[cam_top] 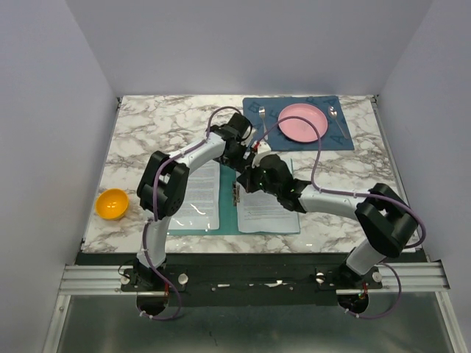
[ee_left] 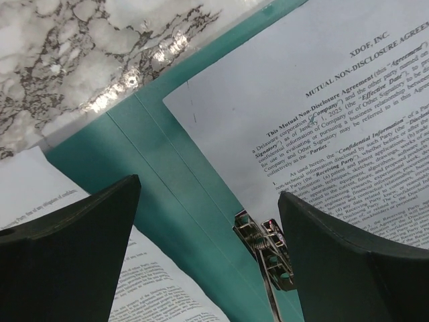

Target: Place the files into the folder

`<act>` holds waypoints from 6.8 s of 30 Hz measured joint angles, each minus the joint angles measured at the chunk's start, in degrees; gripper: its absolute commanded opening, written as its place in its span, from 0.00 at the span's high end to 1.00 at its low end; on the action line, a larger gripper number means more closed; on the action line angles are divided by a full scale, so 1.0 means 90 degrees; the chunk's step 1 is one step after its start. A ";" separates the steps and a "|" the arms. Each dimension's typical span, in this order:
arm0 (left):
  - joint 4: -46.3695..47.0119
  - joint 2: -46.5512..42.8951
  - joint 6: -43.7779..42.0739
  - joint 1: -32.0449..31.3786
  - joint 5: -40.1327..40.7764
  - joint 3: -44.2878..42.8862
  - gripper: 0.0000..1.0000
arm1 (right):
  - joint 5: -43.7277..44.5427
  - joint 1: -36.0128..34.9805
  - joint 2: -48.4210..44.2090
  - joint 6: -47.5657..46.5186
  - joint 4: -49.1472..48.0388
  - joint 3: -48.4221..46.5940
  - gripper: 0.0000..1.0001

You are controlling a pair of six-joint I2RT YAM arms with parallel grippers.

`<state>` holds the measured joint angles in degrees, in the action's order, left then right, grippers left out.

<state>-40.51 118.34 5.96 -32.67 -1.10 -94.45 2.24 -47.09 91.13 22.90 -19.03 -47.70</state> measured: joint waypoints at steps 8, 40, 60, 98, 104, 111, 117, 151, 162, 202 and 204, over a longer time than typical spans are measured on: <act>0.0022 0.0240 0.0095 -0.0002 -0.0012 0.0202 0.01 | 0.0061 -0.0015 0.0629 -0.0007 -0.0359 -0.0364 1.00; 0.0644 0.0102 0.0080 -0.0022 0.0172 0.0709 0.06 | -0.0393 -0.0323 0.1345 0.0287 -0.0981 -0.0151 1.00; 0.1035 -0.0095 0.0044 -0.0039 0.0214 0.1064 0.09 | -0.0738 -0.0401 0.1222 0.0498 -0.1307 0.0189 1.00; 0.1188 -0.0199 -0.0117 -0.0005 0.0318 0.1219 0.13 | -0.0170 -0.0454 0.1542 0.0408 -0.0886 -0.0452 1.00; 0.1192 -0.0199 -0.0138 -0.0010 0.0318 0.1219 0.14 | -0.0187 -0.0454 0.1540 0.0508 -0.1042 -0.0260 1.00; 0.1185 -0.0202 -0.0158 -0.0010 0.0318 0.1219 0.16 | -0.0274 -0.0452 0.1540 0.0624 -0.1326 -0.0080 1.00; 0.1180 -0.0209 -0.0163 -0.0010 0.0321 0.1224 0.16 | -0.0457 -0.0452 0.1333 0.0619 -0.1367 0.0015 1.00; 0.1180 -0.0211 -0.0197 -0.0010 0.0316 0.1236 0.20 | -0.0505 -0.0211 0.1411 0.0690 -0.1440 -0.0102 1.00; 0.1178 -0.0211 -0.0214 -0.0012 0.0316 0.1236 0.21 | -0.0690 -0.0175 0.1610 0.0826 -0.1610 -0.0090 1.00; 0.1042 -0.0211 -0.0355 -0.0022 0.0313 0.1195 0.25 | -0.0797 -0.0136 0.1936 0.1343 -0.2208 0.0376 1.00; 0.1049 -0.0211 -0.0355 -0.0022 0.0311 0.1200 0.25 | -0.0775 -0.0136 0.1938 0.1384 -0.2191 0.0372 1.00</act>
<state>-31.07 116.44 2.76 -32.86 1.69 -83.66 -4.73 -48.31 108.57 35.35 -38.74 -44.36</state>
